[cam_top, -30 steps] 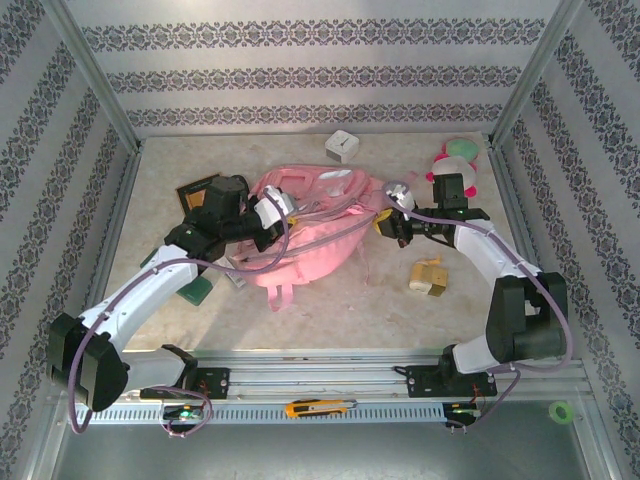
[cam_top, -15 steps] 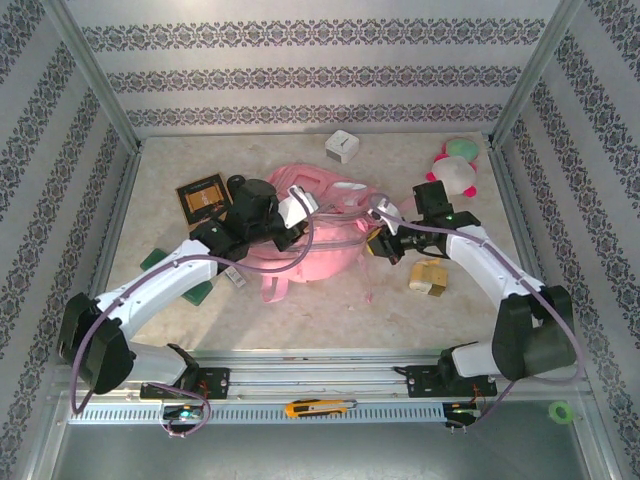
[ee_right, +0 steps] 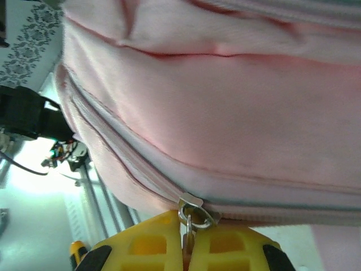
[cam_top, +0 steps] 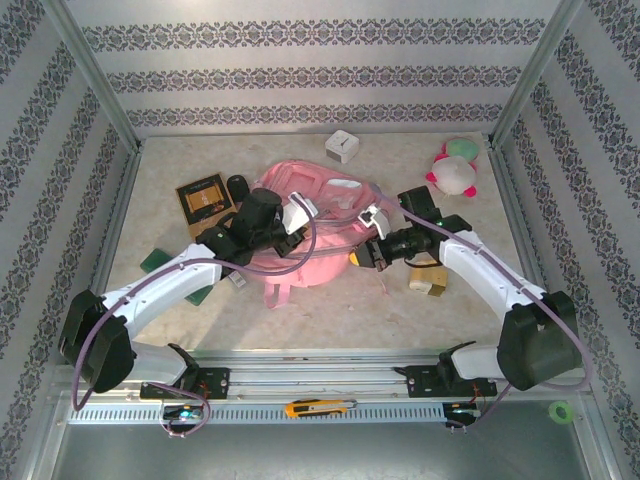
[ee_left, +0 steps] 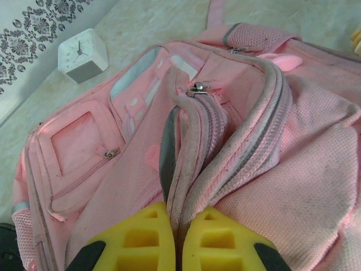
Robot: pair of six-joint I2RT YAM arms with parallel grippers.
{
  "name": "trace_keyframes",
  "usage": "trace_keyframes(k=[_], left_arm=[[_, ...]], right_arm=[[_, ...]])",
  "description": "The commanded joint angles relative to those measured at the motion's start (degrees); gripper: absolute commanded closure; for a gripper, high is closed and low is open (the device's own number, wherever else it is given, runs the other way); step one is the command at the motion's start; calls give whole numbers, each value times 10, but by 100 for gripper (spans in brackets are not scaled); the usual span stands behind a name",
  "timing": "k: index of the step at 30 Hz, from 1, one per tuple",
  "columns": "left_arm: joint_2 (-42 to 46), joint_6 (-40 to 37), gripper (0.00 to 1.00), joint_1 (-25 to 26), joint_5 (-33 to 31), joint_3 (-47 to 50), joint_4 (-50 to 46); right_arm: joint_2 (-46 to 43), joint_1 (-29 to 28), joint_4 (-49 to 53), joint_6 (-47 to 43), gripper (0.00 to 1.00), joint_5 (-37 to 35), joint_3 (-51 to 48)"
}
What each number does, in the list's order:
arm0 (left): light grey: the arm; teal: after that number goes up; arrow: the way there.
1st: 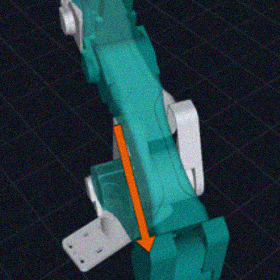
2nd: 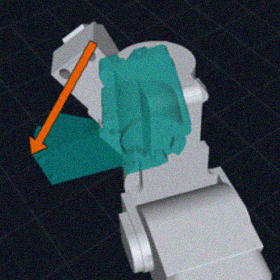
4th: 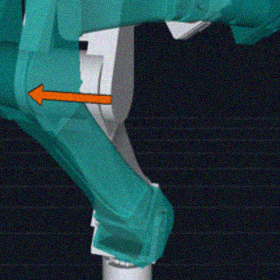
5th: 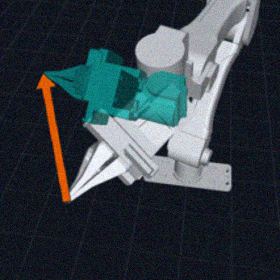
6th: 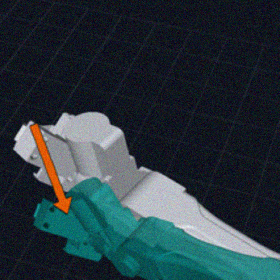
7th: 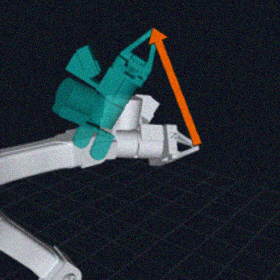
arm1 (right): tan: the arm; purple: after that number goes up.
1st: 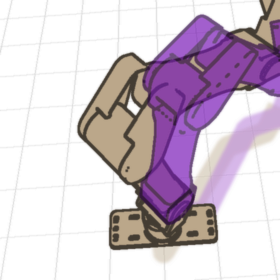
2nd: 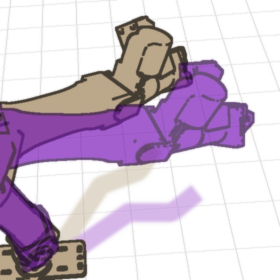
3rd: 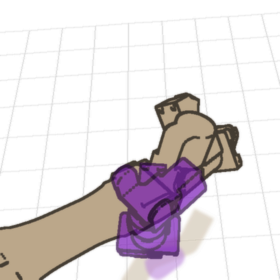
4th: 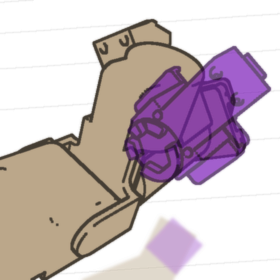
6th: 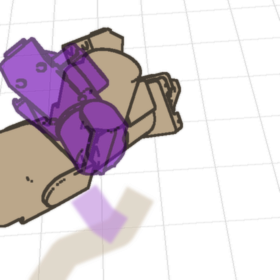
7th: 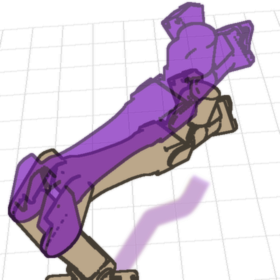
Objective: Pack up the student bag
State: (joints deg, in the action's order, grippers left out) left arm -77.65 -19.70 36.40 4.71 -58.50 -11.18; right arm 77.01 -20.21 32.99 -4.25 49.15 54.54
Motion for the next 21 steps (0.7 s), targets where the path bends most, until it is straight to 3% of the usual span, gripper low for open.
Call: trace_keyframes(k=[1,4,12,16,21], left_arm=[[-17,53,100,7,-118,4,14],[-37,77,100,27,-153,5,26],[-55,131,100,41,-146,15,36],[-45,145,100,41,-126,26,54],[-41,183,100,41,-109,27,55]], right_arm=[[-17,-15,-13,93,99,44,-1],[-6,-15,-17,148,99,13,1],[-17,-31,-83,229,97,25,-36],[-24,0,-109,266,95,-58,-64],[-20,-6,-217,352,96,-18,-88]])
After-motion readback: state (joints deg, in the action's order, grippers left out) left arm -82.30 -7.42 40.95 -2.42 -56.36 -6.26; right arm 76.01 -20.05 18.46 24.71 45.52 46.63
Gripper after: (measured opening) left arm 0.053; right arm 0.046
